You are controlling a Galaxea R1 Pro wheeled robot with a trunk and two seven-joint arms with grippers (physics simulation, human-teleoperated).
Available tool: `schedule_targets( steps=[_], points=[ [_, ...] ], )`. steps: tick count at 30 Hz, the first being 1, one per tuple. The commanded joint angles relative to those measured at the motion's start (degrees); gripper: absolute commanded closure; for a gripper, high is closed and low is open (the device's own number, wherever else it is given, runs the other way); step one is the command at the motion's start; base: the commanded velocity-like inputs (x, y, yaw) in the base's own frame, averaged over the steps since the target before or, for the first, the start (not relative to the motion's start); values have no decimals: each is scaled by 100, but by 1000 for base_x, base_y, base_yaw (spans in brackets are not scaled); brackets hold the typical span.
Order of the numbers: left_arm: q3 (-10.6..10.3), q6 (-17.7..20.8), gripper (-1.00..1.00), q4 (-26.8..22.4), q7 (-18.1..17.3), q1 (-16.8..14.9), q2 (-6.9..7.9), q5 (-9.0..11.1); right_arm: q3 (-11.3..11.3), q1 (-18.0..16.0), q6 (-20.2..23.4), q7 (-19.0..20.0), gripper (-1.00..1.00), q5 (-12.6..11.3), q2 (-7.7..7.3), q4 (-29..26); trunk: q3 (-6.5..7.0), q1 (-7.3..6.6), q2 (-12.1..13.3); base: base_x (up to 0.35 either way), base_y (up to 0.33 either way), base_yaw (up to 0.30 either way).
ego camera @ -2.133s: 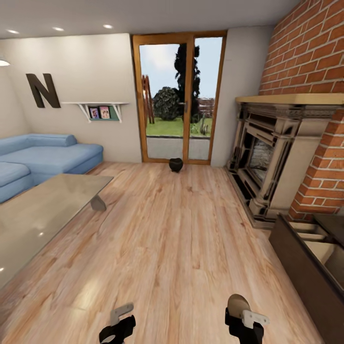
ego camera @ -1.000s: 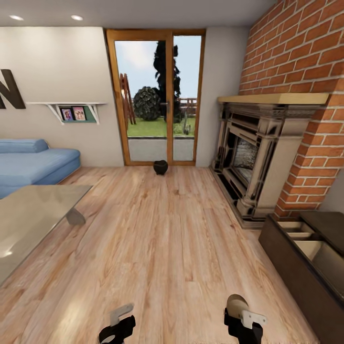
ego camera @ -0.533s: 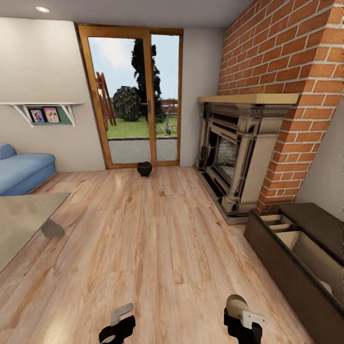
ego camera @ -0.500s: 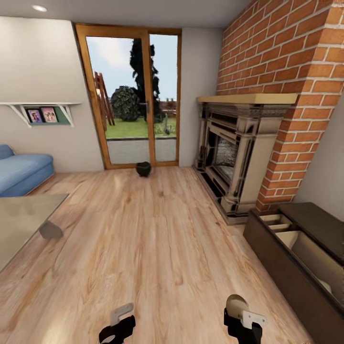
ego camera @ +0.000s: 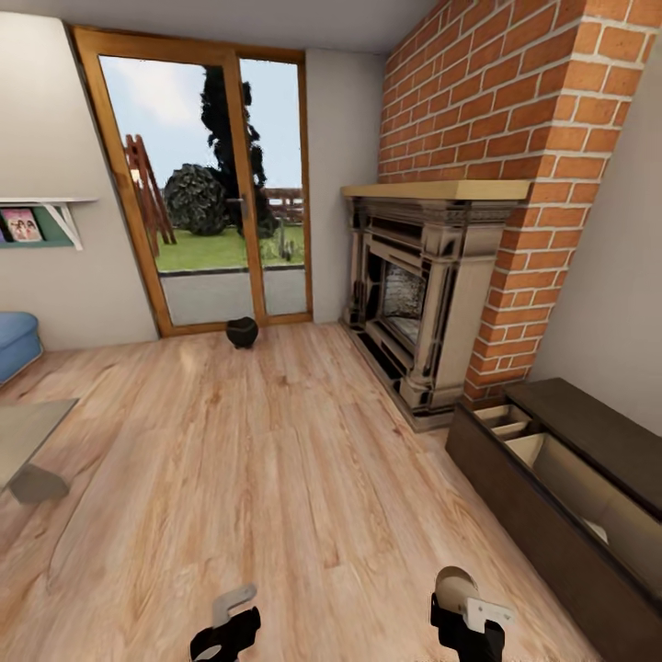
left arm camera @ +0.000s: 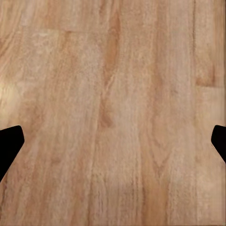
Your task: Place each of the two pumpkins and all three candles from the living room inside a cabinet in the living room (use any cabinet), then make sure every cabinet is closed, and position the cauldron so it is next to a table in the living room.
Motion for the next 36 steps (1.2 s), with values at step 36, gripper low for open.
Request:
schedule_targets(
  steps=[36],
  points=[
    [-50, -20, -100, -3, 32, -5, -5, 34, 50, -7, -31, -35, 100, -58, -5, 1, -5, 0, -3, 60, 29, -266]
  ],
)
